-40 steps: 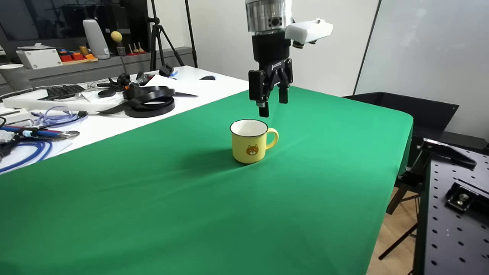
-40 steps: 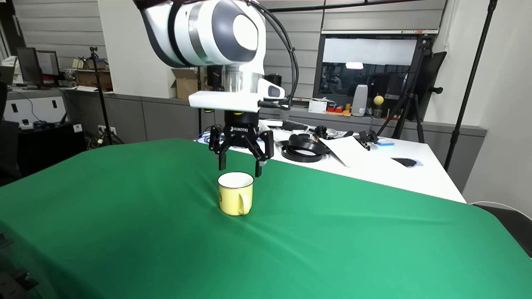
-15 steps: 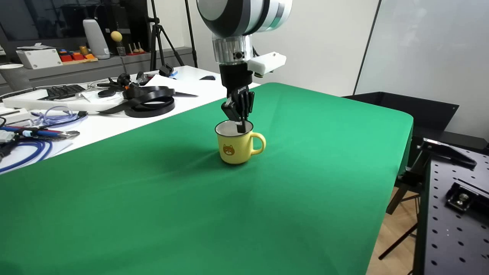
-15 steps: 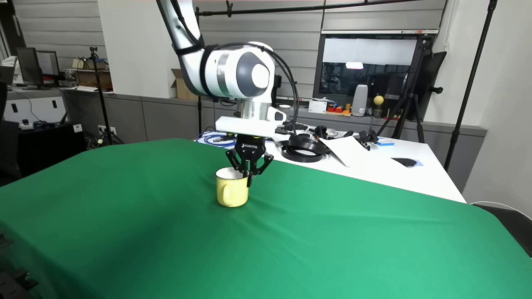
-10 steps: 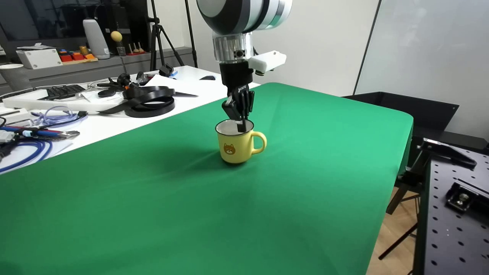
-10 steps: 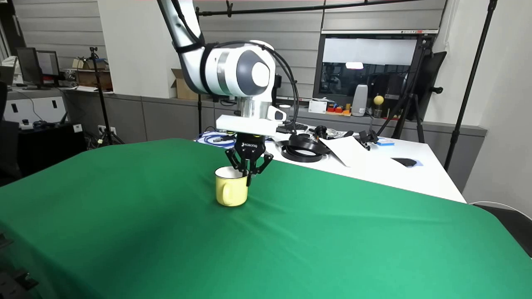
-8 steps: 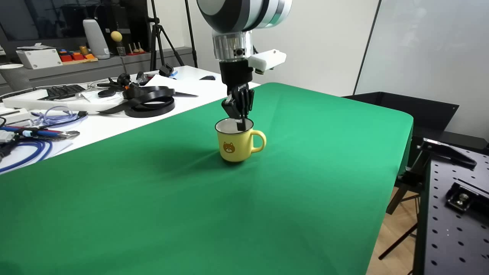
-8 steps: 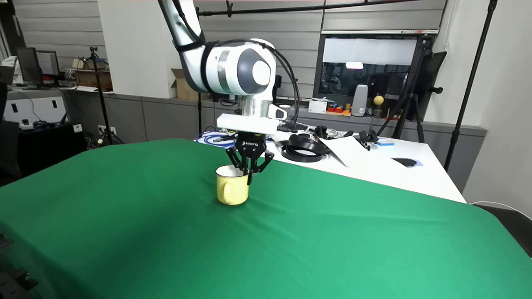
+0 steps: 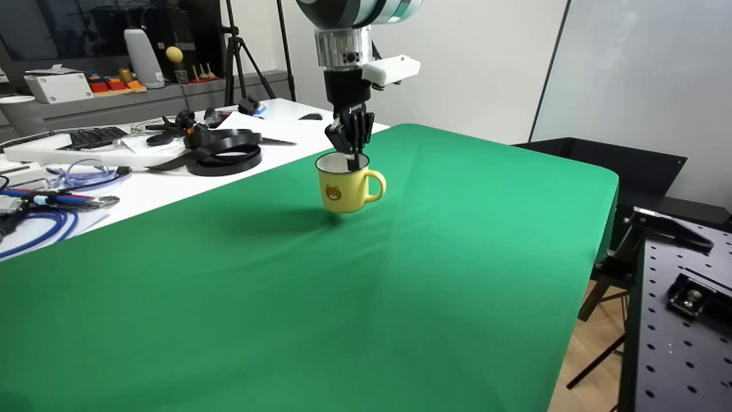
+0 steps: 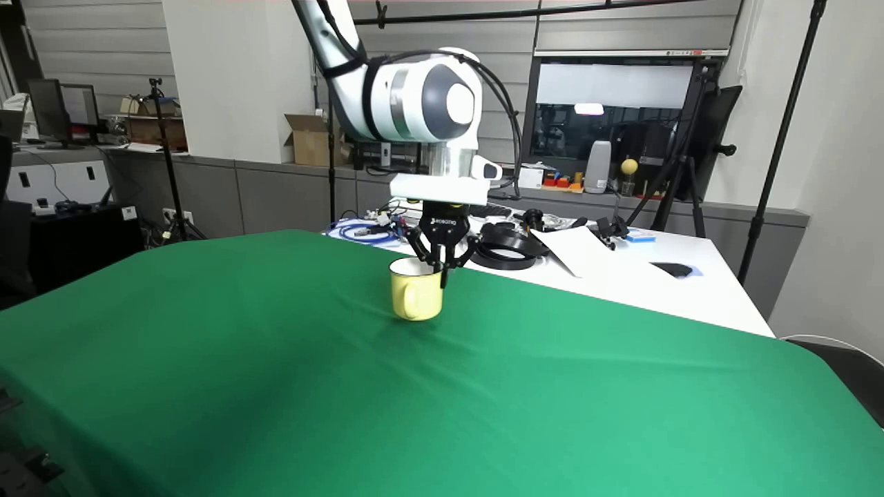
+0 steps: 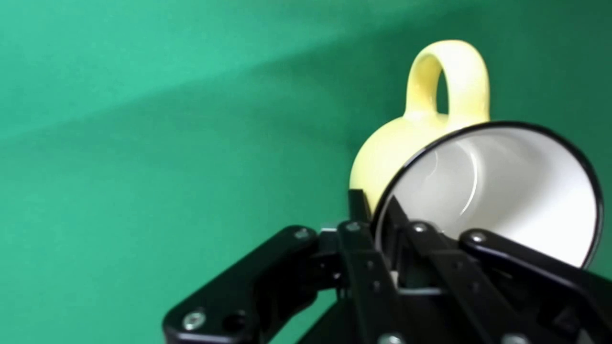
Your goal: Move the cup forward
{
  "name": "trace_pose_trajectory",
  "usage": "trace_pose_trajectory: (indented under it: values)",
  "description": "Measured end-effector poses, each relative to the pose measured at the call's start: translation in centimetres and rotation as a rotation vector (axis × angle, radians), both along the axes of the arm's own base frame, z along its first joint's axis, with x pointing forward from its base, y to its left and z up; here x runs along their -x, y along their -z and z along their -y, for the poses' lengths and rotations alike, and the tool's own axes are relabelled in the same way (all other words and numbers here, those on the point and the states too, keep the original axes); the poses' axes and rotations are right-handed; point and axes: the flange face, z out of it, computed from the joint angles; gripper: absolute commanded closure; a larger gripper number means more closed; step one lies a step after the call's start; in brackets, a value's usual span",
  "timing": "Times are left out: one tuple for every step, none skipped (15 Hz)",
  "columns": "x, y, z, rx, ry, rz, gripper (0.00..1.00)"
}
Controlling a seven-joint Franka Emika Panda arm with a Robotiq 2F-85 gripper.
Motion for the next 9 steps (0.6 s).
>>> trace_pose_trajectory:
  values:
    - [-0.6,0.1,0.4,0.001,0.008,-0.002,0.97]
    - [-1.1,0.4,0.9,0.003,0.018,-0.007,0.97]
    - [-1.6,0.8,1.3,0.004,0.028,-0.016,0.97]
    - [-2.1,1.2,1.7,0.003,0.037,-0.027,0.97]
    - [-2.5,1.8,2.1,-0.001,0.046,-0.039,0.85]
    - [-2.8,2.3,2.4,-0.007,0.057,-0.05,0.63]
    - [-3.1,2.8,2.7,-0.011,0.064,-0.06,0.6]
    - [-3.4,3.2,3.0,-0.012,0.069,-0.067,0.6]
    - [-3.7,3.2,3.2,-0.014,0.073,-0.071,0.54]
